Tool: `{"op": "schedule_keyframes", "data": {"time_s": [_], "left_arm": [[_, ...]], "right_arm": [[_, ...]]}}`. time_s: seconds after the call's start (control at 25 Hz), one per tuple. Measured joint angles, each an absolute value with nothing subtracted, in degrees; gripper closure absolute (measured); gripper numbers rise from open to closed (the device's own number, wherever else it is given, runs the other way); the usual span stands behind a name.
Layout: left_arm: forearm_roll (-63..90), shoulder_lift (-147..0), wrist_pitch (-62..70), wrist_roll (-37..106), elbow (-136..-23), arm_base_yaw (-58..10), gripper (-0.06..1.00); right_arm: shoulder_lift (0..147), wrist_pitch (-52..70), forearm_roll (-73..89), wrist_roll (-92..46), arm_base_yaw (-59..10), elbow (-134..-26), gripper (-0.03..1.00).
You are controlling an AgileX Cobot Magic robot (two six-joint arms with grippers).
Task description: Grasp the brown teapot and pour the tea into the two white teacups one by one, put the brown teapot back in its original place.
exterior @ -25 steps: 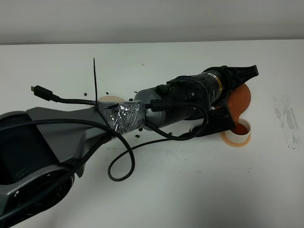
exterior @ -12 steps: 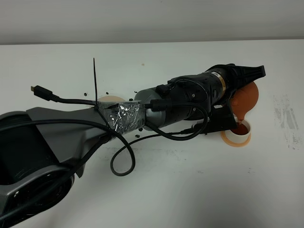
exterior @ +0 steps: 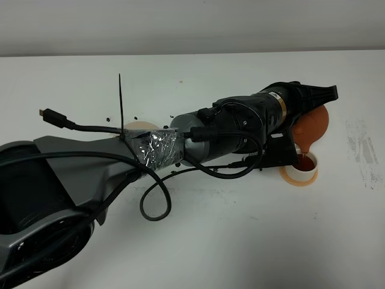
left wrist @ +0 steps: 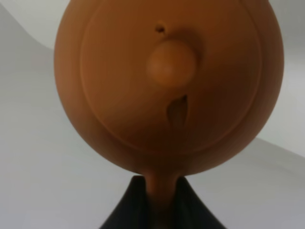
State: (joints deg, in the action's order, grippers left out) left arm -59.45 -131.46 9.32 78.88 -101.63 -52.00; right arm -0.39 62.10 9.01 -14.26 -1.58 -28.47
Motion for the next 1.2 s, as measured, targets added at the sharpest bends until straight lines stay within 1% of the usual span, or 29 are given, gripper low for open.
{"op": "schedule_keyframes", "data": {"time_s": [1.2], "left_arm": [[-61.91, -131.46, 7.96, 78.88, -101.63, -52.00, 0.82]], "right_arm": [[-0.39, 62.10, 9.01, -14.26, -1.58, -28.47, 0.75]]}}
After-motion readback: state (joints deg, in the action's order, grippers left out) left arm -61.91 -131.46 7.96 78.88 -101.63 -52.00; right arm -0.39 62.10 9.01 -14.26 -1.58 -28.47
